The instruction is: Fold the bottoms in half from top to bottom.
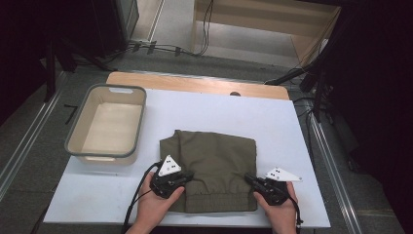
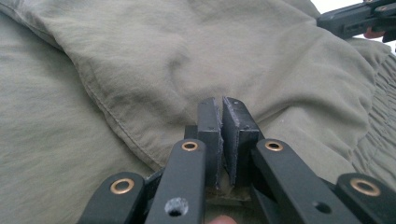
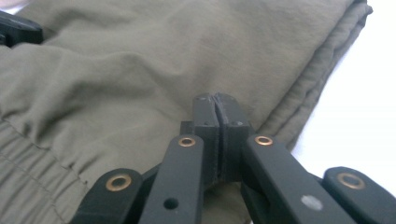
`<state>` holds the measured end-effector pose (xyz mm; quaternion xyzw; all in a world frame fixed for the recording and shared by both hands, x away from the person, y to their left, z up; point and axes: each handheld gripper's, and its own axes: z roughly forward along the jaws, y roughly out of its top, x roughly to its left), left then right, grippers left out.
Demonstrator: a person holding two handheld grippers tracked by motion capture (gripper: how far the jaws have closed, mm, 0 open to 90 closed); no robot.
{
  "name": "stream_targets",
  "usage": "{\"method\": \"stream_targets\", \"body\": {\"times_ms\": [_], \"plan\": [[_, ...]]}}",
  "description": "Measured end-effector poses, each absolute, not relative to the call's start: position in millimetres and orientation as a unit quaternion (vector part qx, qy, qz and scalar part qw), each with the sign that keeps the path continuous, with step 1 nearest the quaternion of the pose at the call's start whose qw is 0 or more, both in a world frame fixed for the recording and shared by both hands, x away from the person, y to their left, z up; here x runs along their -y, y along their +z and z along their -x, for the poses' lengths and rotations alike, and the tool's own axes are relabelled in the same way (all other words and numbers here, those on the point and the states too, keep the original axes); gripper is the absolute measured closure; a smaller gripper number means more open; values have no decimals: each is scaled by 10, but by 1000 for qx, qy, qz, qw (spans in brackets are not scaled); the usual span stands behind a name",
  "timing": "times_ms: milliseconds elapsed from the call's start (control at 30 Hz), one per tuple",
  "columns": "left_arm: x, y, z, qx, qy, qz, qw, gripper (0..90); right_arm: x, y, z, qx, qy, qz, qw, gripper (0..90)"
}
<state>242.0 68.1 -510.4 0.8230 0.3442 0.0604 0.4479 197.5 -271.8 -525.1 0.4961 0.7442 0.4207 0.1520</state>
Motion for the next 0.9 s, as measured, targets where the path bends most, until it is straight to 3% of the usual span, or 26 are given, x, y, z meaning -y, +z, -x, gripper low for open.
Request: {"method": "stream_targets", "body": {"times_ms": [100, 200, 267, 467, 733, 900], "plan": [[-679, -5123, -2426, -348, 56, -824, 445, 840, 2728, -5250, -1981, -743, 421, -498, 147, 801], [-676, -5132, -2425, -348, 55, -822, 446, 840, 2770, -5210, -1992, -738, 446, -488, 136, 670], [-677, -5135, -2426, -350, 53, -822, 447, 840, 2786, -5186, -1996, -735, 459, -481, 131, 658], [-696, -5135, -2441, -354, 46, -819, 450, 837, 2837, -5010, -2118, -730, 482, -465, 136, 472], [-700, -5135, -2433, -352, 46, -818, 452, 837, 2882, -4888, -2311, -724, 488, -466, 141, 384], [-705, -5136, -2434, -354, 44, -817, 454, 838, 2879, -4820, -2481, -727, 486, -463, 143, 282]]}}
